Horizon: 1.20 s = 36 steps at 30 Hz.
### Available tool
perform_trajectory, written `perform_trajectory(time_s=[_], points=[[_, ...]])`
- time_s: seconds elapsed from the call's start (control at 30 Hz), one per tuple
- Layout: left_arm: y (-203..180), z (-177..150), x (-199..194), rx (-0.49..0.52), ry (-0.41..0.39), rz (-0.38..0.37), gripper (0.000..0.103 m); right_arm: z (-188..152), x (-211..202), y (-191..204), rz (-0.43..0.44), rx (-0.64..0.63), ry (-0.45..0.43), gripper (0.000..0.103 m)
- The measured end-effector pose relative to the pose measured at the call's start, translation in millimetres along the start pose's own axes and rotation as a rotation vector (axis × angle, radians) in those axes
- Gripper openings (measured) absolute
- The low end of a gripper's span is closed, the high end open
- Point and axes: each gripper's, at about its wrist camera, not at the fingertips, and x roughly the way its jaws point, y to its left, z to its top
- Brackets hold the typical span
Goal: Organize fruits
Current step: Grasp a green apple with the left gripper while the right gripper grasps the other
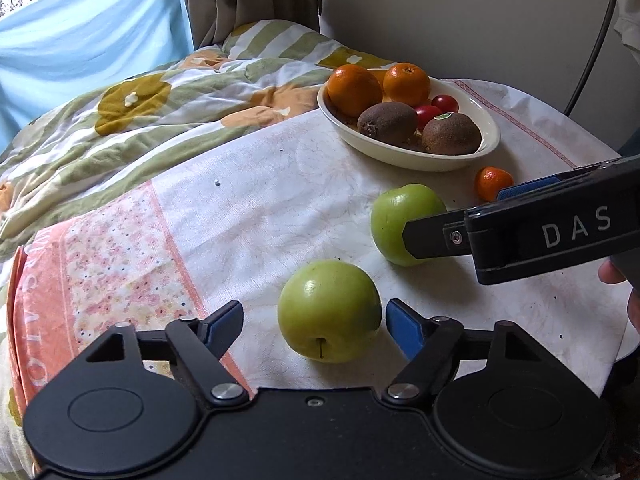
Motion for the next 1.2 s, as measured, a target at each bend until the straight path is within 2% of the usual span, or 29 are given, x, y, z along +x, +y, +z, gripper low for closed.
perform_trajectory(time_s=[0.2,0.5,0.57,0.63,1.2], points=[[-2.9,1.2,8.7,-0.009,0.019,-0.026,0.061,2.4,4.6,-1.5,-0.003,-0.003,0.007,0.103],[-3.1,0.7,7.2,-0.050,0.014,-0.014,0.060,6.0,12.2,-0.2,-0.004,-0.059,0.017,0.103],[-3.4,-0.9,5.9,-0.055,0.013,-0.005,0.060,6.8,15.2,-0.5,-0.002,-0.066,0.021,0.098],[-2.8,-2.4,4.2,-0.061,0.014,0.000,0.060,7.6,17.4,-0.4,0.004,-0.068,0.025,0.097],[28.4,-27.6,-19.3,-0.190,0.015,0.089,0.060,17.5,35.2,10.4,0.027,-0.109,0.054,0.093]])
